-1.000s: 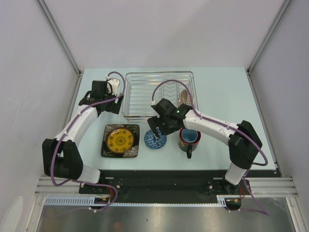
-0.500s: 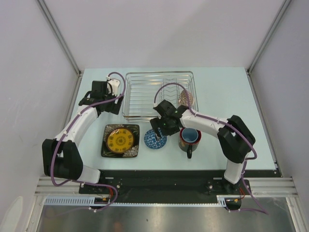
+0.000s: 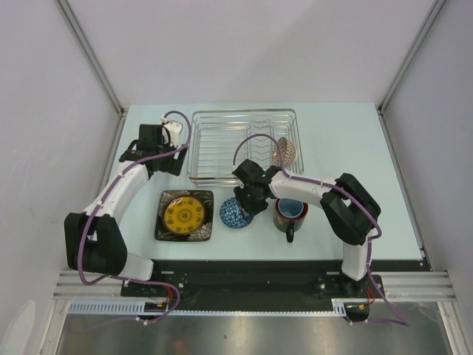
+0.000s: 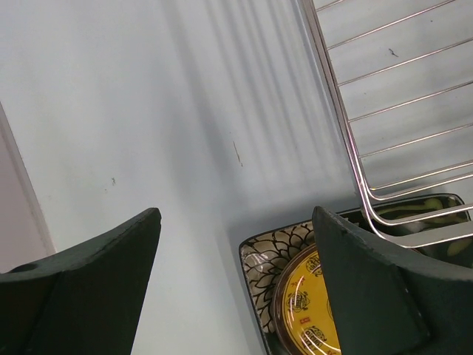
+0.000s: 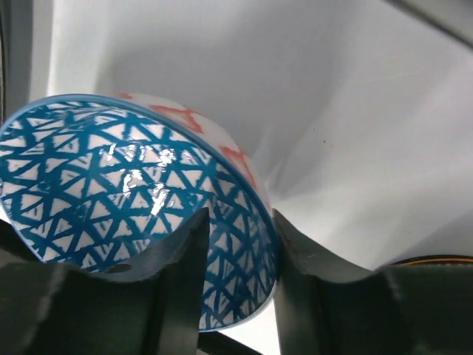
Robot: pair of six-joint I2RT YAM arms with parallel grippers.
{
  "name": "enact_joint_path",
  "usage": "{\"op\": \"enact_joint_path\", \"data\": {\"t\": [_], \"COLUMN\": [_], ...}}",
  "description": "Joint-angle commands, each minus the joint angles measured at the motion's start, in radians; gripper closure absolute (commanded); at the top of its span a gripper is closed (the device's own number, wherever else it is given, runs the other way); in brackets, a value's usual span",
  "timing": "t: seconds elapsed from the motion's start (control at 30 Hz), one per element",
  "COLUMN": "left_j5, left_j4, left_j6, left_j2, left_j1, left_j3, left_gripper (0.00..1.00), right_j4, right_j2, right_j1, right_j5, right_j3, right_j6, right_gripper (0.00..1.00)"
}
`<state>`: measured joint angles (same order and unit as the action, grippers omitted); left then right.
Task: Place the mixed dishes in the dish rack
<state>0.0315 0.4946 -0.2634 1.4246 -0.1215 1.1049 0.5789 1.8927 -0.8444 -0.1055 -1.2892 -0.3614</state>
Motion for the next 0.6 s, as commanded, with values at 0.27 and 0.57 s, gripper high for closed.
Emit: {"op": "enact_joint_path", "data": {"t": [0.27,0.57], "left_j5": [-0.005,-0.010], "left_j4": [-0.031,-0.031], "left_j6": [-0.014,-0.016], "left_j2": [-0.046,-0.044], "left_j1": [0.017,0.017], "left_j3": [-0.020,-0.020], "left_gripper": [0.11,0.11], "right_j4": [0.004,0.061], "right_j2": [-0.061,-0.187], "right_j1": [-0.019,-0.027], "right_j5": [0.090,0.156], "right_j3": [-0.001,-0.053], "right_j6": [0.006,0.018], "right_gripper": [0.91,1.00]}}
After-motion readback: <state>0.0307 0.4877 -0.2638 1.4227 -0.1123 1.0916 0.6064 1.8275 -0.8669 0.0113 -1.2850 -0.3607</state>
